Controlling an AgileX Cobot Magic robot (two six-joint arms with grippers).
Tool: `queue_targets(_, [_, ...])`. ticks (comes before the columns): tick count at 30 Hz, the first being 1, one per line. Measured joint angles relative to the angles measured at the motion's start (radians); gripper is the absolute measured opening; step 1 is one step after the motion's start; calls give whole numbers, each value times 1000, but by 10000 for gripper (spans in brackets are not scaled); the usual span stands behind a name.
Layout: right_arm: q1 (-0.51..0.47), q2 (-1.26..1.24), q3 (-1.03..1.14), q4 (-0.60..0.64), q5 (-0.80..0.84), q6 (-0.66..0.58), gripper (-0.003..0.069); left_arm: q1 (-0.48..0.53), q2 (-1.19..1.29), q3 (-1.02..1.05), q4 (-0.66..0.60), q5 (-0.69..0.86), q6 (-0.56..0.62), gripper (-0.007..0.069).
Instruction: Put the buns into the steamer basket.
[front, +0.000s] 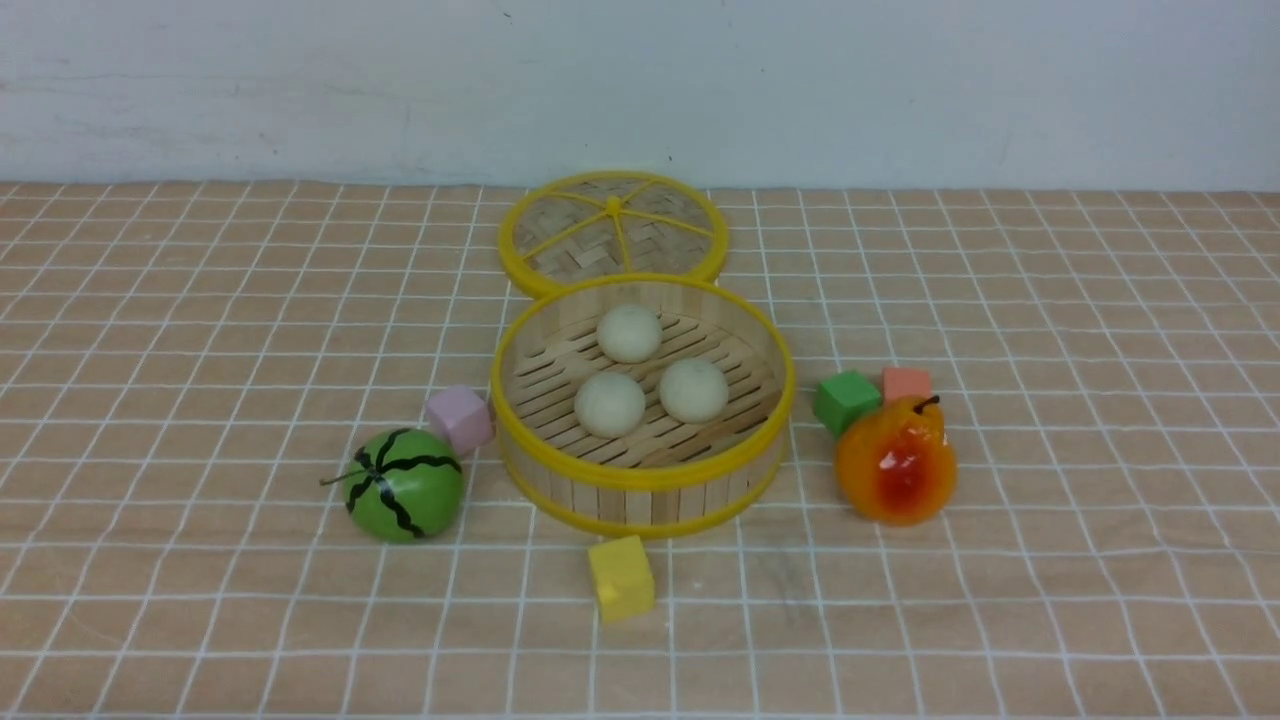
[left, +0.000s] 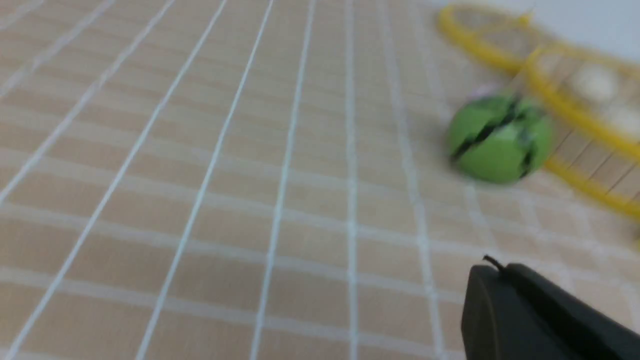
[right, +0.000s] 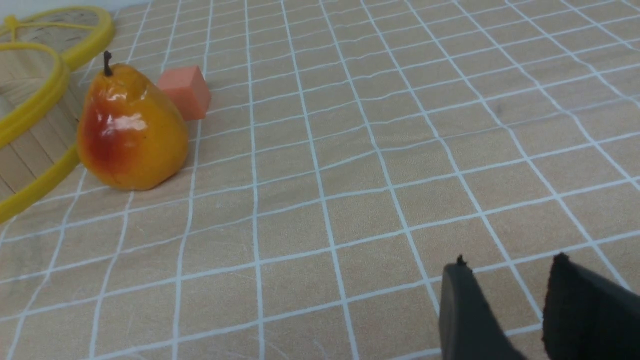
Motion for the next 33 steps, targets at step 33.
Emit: queue_targets(33, [0,0,0,0,0,0,241,14,0,16,0,-5,3,18])
